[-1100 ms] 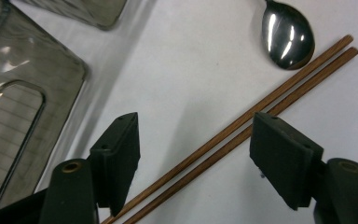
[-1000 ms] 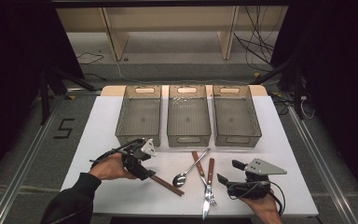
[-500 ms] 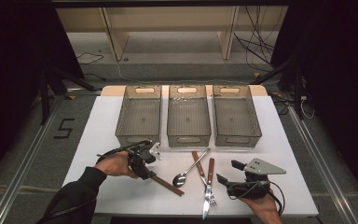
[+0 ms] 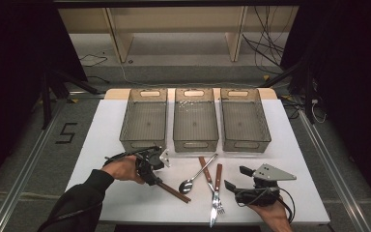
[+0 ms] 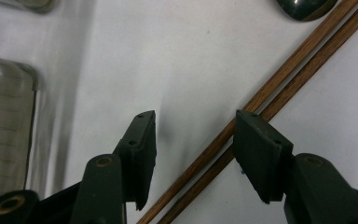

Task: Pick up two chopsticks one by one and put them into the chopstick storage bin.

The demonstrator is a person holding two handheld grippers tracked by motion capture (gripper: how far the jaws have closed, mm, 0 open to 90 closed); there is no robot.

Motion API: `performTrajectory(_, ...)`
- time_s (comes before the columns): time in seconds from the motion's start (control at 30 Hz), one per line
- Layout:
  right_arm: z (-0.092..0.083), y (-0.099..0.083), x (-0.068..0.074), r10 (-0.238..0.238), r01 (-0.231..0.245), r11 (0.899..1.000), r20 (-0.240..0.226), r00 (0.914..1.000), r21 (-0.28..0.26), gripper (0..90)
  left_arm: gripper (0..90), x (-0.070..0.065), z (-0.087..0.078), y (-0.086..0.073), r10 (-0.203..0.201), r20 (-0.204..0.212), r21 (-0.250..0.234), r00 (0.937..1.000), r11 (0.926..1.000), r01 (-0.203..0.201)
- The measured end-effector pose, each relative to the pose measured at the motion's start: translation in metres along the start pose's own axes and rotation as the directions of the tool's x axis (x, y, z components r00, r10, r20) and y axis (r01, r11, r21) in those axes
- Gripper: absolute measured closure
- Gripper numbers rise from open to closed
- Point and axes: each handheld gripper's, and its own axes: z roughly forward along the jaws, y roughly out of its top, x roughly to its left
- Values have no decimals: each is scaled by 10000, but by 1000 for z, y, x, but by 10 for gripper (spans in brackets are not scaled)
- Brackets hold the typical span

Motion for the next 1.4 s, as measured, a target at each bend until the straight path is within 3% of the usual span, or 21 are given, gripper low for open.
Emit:
performTrajectory(0.3, 1, 0, 0, 29, -29, 10000, 4, 10000, 8, 241, 504, 2, 0, 2, 271, 188, 162, 9995, 9995, -274)
performTrajectory(0.5, 1, 0, 0, 18, -18, 10000, -16, 10000, 28, 242, 520, 2, 1, 6, 218, 239, 326, 9995, 9992, -226)
performTrajectory(0.87, 1, 0, 0, 28, -28, 10000, -46, 10000, 33, 244, 553, 0, -1, 5, 642, 530, 415, 9965, 9969, -665)
performTrajectory(0.93, 1, 0, 0, 24, -24, 10000, -47, 10000, 36, 244, 560, 0, -1, 6, 777, 548, 560, 9955, 9952, -808)
performTrajectory(1.0, 1, 0, 0, 39, -39, 10000, -53, 10000, 31, 244, 567, 1, 1, 8, 891, 303, 811, 9956, 9925, -913)
performTrajectory(1.07, 1, 0, 0, 24, -24, 10000, -59, 10000, 26, 244, 573, 1, 2, 9, 842, 449, 869, 9954, 9923, -879)
performTrajectory(1.2, 1, 0, 0, 29, -29, 10000, -59, 10000, 30, 244, 578, -4, 7, 10, 1290, 804, 1262, 9884, 9823, -1385)
performTrajectory(1.4, 1, 0, 0, 46, -46, 10000, -60, 10000, 32, 245, 633, -5, 7, 10, 1330, 1007, 1196, 9860, 9822, -1447)
